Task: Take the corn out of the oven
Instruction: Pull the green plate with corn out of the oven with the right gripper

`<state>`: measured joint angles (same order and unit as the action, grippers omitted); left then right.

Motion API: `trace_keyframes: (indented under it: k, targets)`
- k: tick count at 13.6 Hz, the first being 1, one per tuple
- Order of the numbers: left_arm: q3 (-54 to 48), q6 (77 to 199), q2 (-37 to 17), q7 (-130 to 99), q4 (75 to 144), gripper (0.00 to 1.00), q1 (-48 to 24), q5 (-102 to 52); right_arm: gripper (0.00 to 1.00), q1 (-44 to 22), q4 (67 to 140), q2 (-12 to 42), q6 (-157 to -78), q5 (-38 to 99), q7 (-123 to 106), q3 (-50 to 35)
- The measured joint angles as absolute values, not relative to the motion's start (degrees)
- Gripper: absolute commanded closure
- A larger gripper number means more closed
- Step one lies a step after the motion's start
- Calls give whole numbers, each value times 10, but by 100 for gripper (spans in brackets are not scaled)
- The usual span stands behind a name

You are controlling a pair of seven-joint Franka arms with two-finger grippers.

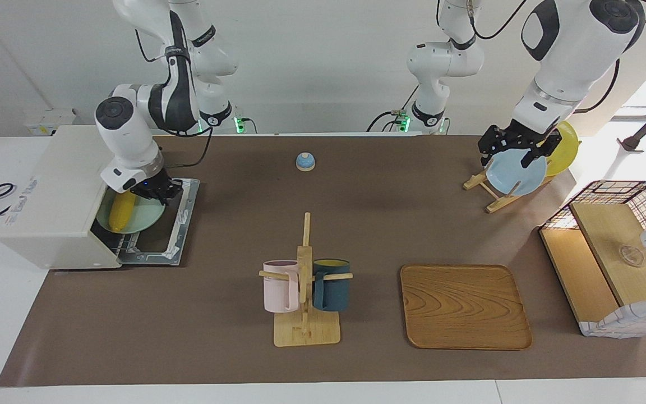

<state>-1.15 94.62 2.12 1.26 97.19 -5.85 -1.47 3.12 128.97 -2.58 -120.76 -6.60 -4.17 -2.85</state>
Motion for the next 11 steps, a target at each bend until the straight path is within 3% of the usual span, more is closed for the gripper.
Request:
trace_keyframes:
  k: [6,9,11]
  targets:
    - [-12,946,21,13,972,0,-58,-15,100,-150,1196,10,-1106,-105,130,-34]
    - [-12,946,21,13,972,0,-58,-15,100,-237,1118,70,-1059,-106,235,-34]
    - [-12,946,22,13,972,0,-58,-15,100,-300,1039,142,-1037,-106,327,-34]
